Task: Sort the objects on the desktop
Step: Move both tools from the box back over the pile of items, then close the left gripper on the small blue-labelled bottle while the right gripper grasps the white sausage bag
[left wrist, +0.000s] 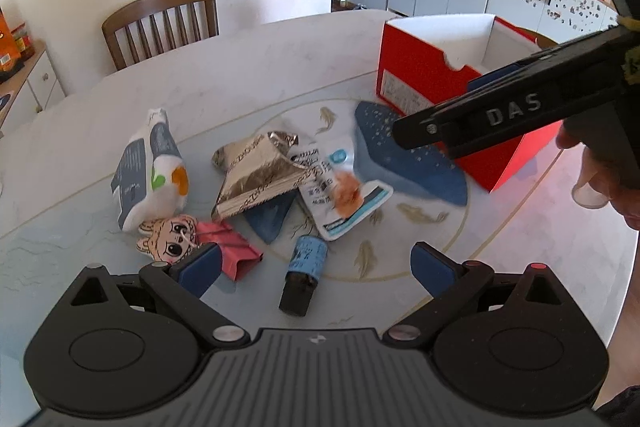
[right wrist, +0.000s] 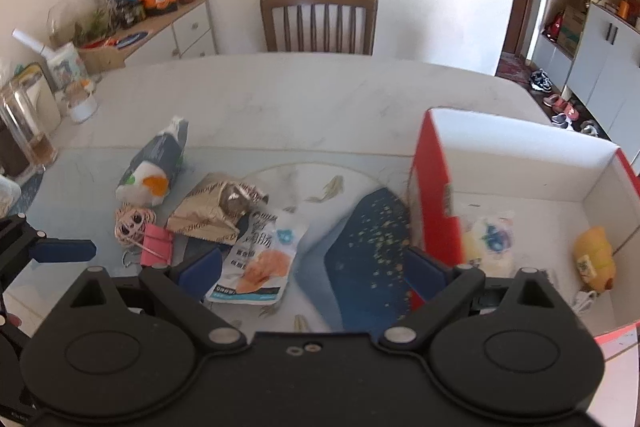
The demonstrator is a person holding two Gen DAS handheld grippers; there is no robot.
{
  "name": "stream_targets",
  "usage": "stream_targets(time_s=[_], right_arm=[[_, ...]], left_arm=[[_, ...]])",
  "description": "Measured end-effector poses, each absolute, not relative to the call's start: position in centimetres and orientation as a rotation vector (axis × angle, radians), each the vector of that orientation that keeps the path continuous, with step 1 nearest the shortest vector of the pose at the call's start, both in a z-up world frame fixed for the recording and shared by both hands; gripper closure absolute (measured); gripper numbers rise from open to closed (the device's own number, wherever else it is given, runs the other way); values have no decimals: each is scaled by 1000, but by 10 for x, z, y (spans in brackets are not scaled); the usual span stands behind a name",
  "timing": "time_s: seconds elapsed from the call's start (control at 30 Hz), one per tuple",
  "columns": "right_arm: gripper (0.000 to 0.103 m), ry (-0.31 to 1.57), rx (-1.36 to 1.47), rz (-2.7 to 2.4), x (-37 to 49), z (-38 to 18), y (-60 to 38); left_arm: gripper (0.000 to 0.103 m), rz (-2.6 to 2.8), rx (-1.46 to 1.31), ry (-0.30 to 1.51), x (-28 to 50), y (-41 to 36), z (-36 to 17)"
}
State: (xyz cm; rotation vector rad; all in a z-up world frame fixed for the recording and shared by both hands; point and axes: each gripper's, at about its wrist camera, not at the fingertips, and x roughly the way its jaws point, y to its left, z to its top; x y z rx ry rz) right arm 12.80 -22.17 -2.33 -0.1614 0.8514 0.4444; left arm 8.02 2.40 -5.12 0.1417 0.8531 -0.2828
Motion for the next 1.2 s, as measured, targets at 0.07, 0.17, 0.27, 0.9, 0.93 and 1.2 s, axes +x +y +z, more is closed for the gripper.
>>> stream_targets(time_s=[0.07,0.17,0.27,0.9,0.93,1.2], right_arm=[[6,863,-168,450,130,-29,-216],[6,880,-178,455,134,-39,-209],[6,899,-193,463,137,-49,-201],[6,962,-275,510,161,-100,-162],[6,964,-283,509,162,-102,-160],[7,954,-315,522,168,-109,-150]], left_arm=[[2,-282,140,865,80,25,-57],[2,-278,138,882,81,29,-66],[2,-267,127,899,84,31,-75],[3,-258,85,928,97,41,-99],[3,-261,84,928,98,40,-100],[12,-266,107,927,100,34,-107]])
